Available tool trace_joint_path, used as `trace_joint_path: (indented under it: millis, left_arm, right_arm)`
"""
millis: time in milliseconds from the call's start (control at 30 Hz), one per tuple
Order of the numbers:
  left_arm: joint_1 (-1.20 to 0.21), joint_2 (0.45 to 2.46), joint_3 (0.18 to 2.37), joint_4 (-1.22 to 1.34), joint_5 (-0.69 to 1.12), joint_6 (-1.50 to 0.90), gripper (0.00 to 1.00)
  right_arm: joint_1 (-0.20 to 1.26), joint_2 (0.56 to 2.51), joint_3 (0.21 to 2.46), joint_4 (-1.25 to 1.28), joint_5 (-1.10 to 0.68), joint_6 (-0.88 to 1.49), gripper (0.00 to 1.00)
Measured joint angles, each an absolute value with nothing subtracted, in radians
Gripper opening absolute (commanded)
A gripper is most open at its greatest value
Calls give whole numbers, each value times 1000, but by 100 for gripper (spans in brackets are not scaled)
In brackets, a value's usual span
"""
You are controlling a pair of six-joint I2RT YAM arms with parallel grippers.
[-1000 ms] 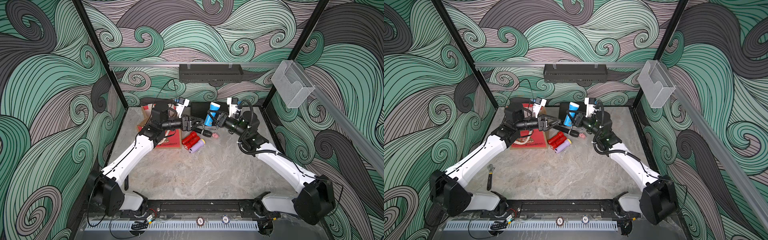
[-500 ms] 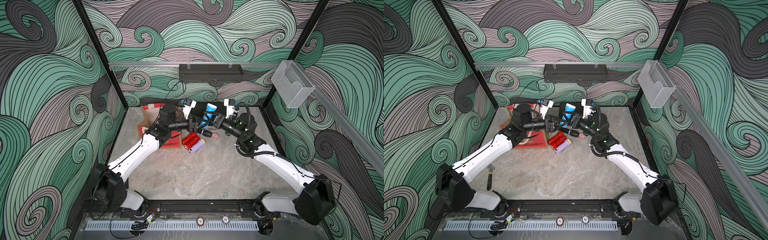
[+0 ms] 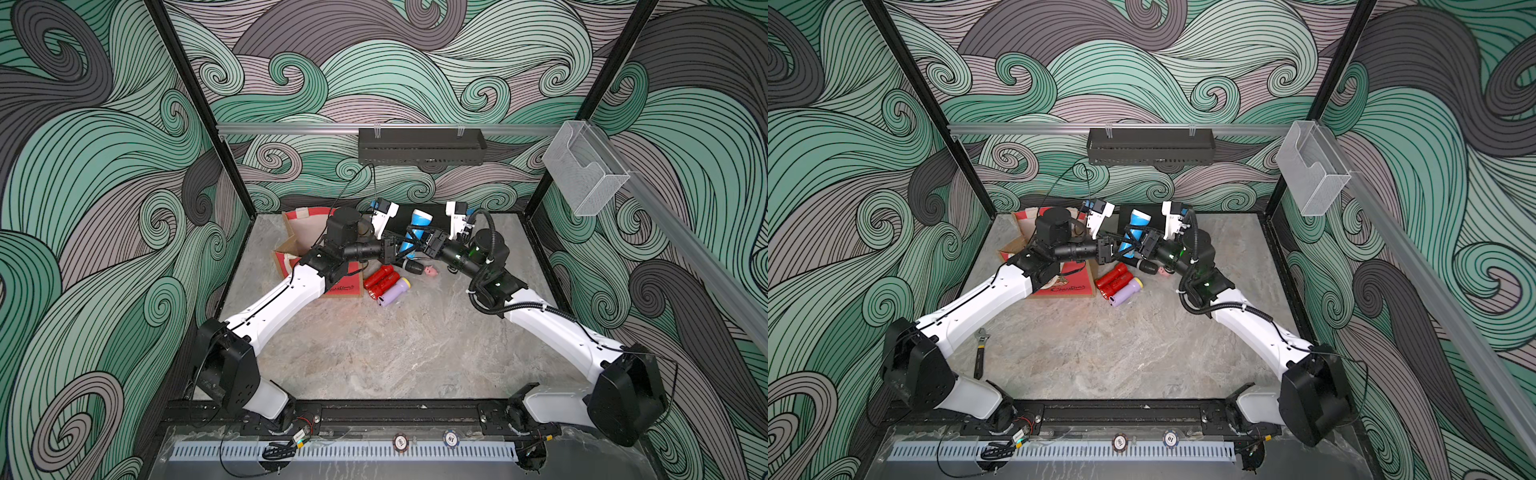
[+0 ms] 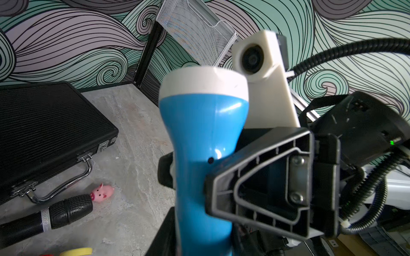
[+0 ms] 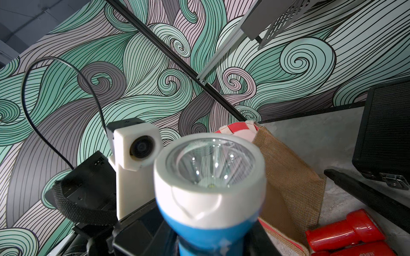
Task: Put the flashlights into the tote bags
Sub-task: Pick up the flashlight from the center of the board, then place the flashlight in the canvas bag.
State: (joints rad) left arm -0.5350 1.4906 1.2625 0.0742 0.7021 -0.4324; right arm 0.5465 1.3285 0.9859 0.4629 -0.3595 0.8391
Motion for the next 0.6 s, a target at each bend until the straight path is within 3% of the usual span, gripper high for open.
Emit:
trace_joint_path:
  millis: [133,267,333,600]
  left_arm:
    - [-540,1486,1269,19,672,-408,0]
    - [-530,1468,1300,-99,574,-375,0]
    - [-515,1439,1313,-171,525,-360,0]
    - [-370,1351,1439,-440,336,-300,0]
  right_arm:
    - [551,1328,987,431,-356,824,62]
    - [557,1320,991,376,-347,786,93]
    - [557,1308,992,338,-336,759,99]
    - [557,1219,998,165,-264,642,99]
